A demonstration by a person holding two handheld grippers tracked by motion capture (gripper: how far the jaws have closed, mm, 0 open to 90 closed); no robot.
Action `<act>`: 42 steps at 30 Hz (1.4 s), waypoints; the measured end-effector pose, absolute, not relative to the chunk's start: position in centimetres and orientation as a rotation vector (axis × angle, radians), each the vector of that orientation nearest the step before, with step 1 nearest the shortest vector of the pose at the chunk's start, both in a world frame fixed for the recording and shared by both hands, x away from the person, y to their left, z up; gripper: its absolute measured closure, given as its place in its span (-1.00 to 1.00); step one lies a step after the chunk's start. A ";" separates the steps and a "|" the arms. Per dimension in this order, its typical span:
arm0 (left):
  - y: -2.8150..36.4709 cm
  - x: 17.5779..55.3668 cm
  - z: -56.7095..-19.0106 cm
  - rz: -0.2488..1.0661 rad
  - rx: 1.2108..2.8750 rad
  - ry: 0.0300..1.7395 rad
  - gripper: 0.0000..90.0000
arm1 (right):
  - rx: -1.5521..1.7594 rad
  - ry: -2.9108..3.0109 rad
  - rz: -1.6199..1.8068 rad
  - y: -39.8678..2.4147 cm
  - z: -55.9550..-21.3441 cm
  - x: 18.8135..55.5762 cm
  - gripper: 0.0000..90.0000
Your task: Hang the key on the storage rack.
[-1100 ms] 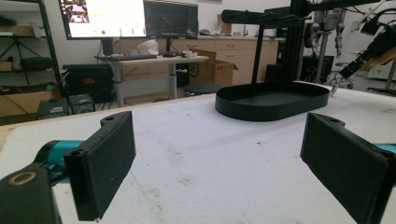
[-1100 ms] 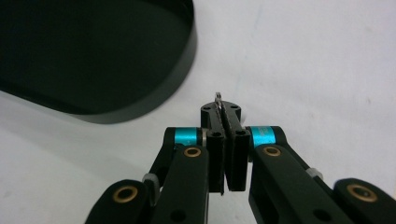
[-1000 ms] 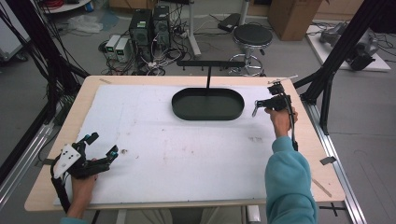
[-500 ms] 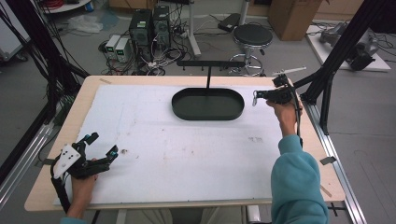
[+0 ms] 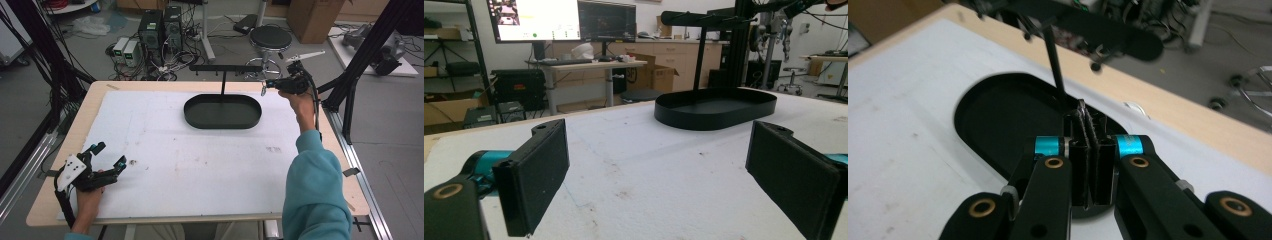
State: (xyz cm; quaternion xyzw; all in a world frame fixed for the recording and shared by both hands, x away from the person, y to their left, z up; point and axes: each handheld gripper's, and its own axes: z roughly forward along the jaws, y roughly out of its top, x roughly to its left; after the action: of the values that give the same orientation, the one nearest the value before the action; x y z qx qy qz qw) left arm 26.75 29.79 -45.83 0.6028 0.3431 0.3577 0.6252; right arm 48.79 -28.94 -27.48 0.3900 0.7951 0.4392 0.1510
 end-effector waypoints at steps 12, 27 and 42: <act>29.8 26.8 -45.8 0.819 1.376 0.790 -0.76 | 1.068 2.354 1.231 -27.8 -26.1 51.0 1.00; 29.8 26.8 -45.8 0.819 1.378 0.789 -0.76 | 1.075 2.360 1.208 -27.3 -26.8 52.4 1.00; 29.8 26.8 -45.8 0.821 1.380 0.789 -0.76 | 1.092 2.352 1.215 -27.1 -27.3 52.9 0.99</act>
State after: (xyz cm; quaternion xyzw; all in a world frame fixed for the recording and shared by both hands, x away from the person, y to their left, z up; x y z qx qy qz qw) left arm 26.76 29.79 -45.84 0.6017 0.3439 0.3577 0.6259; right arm 52.91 -27.12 -27.32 0.3775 0.8134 0.4203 0.1384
